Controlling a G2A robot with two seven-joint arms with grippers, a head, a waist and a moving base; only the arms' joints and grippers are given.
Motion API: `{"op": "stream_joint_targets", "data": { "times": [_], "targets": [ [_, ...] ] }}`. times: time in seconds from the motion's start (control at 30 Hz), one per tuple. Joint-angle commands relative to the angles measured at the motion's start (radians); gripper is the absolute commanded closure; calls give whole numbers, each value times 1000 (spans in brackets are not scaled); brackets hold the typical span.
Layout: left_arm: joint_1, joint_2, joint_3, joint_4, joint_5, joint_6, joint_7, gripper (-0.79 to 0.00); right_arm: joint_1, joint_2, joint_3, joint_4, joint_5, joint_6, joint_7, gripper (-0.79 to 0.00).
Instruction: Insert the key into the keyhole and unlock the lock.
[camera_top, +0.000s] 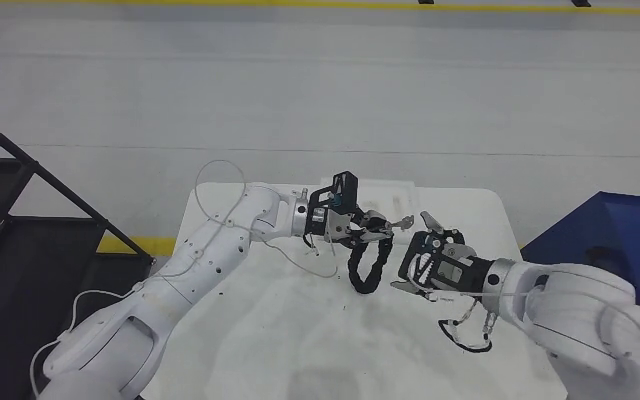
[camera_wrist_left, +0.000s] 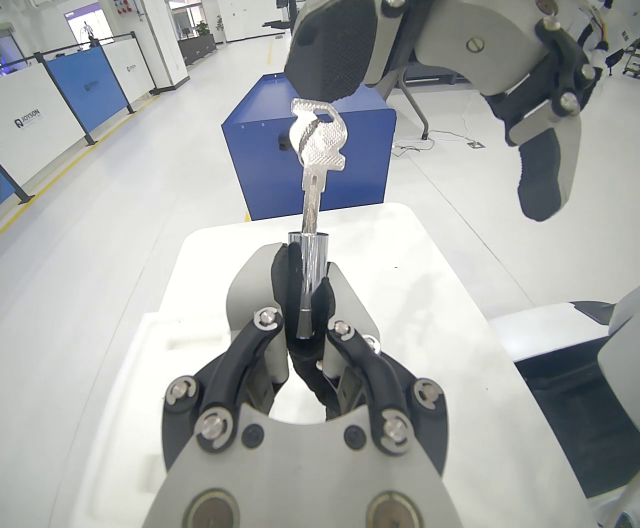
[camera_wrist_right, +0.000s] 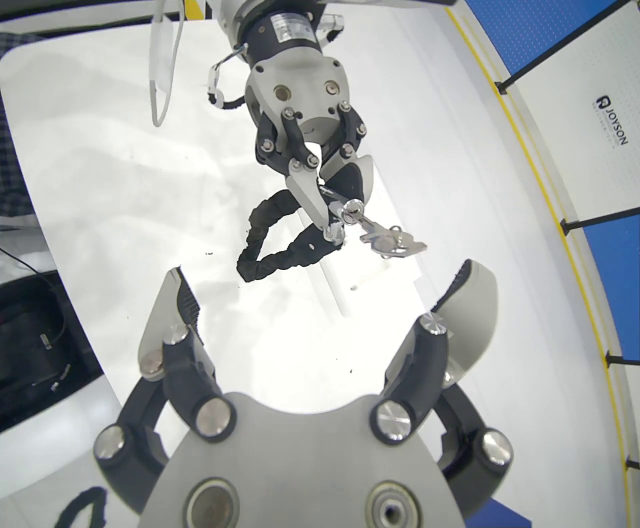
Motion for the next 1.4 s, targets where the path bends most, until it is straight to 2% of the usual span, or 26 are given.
{"op": "stream_joint_targets", "data": {
  "times": [0.0,0.43,0.93,1.37],
  "targets": [
    [-2,-3,7,2,-4,0,-7,0,15,-1,-29,3,-23,-14,1,-785],
    [-19,-12,28,9,5,0,0,0,102,-10,-154,29,-45,20,89,-785],
    [-24,-17,15,6,114,0,64,0,137,-4,-159,62,51,7,125,-785],
    [-32,-13,43,14,156,0,102,0,123,7,-123,60,-10,-18,69,-785]
  ]
}}
